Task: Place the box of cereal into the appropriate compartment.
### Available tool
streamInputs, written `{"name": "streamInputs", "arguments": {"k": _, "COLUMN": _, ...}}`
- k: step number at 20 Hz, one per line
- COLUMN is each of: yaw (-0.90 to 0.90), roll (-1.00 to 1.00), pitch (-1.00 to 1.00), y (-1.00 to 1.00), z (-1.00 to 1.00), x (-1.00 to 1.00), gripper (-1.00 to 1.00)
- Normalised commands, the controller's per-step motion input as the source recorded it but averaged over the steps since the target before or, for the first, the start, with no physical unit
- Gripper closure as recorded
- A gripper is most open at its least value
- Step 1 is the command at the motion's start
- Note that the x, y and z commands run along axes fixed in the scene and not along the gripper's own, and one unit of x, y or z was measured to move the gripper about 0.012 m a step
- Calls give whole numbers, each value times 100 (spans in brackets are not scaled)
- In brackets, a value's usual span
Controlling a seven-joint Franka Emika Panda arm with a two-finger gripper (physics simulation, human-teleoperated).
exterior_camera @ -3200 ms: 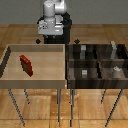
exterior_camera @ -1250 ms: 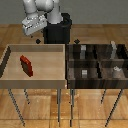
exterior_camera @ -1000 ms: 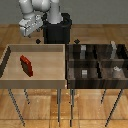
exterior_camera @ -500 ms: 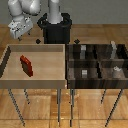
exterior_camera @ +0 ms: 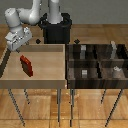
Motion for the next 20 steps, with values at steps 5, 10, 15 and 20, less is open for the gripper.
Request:
{"name": "streamInputs", "arguments": {"k": 5, "yaw": 0, "roll": 0, "pitch": 0, "y": 0, "z": -60, "x": 0, "gripper": -100}}
{"name": "streamInputs", "arguments": {"k": 10, "yaw": 0, "roll": 0, "pitch": 0, "y": 0, "z": -60, "x": 0, "gripper": -100}}
{"name": "streamInputs", "arguments": {"k": 15, "yaw": 0, "roll": 0, "pitch": 0, "y": 0, "z": -20, "x": 0, "gripper": 100}}
{"name": "streamInputs", "arguments": {"k": 20, "yaw": 0, "roll": 0, "pitch": 0, "y": 0, "z": 0, "x": 0, "gripper": 100}}
